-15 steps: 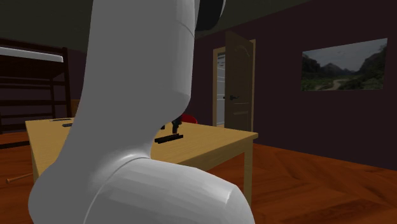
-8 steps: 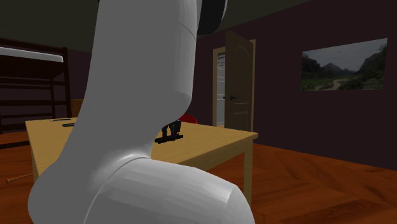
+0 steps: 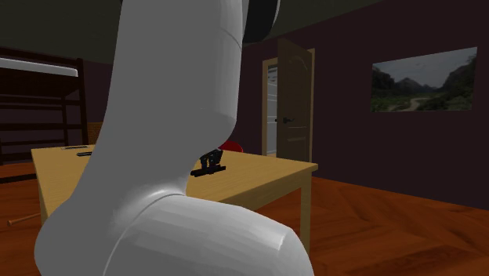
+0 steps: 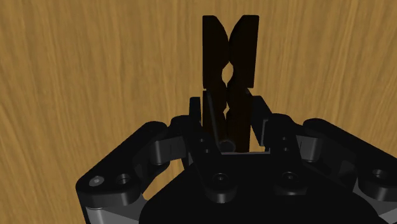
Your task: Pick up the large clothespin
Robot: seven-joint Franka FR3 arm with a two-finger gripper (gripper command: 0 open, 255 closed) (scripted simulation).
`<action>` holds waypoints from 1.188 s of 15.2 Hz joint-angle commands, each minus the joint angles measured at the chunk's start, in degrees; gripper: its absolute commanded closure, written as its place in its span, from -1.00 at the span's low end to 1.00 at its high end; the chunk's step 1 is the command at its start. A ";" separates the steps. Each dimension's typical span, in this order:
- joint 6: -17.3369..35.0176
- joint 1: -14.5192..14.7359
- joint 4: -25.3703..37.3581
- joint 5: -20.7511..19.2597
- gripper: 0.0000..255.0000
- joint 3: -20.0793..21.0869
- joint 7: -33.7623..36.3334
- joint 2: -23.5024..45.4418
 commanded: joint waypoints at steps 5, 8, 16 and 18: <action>-2.84 -0.12 1.94 0.63 1.00 0.16 -0.25 -1.04; -5.01 -0.20 3.55 1.01 1.00 0.23 -0.42 -1.69; -10.90 -0.30 8.48 1.66 1.00 0.36 -0.63 -2.82; -11.01 -0.30 8.57 1.67 1.00 0.36 -0.63 -2.84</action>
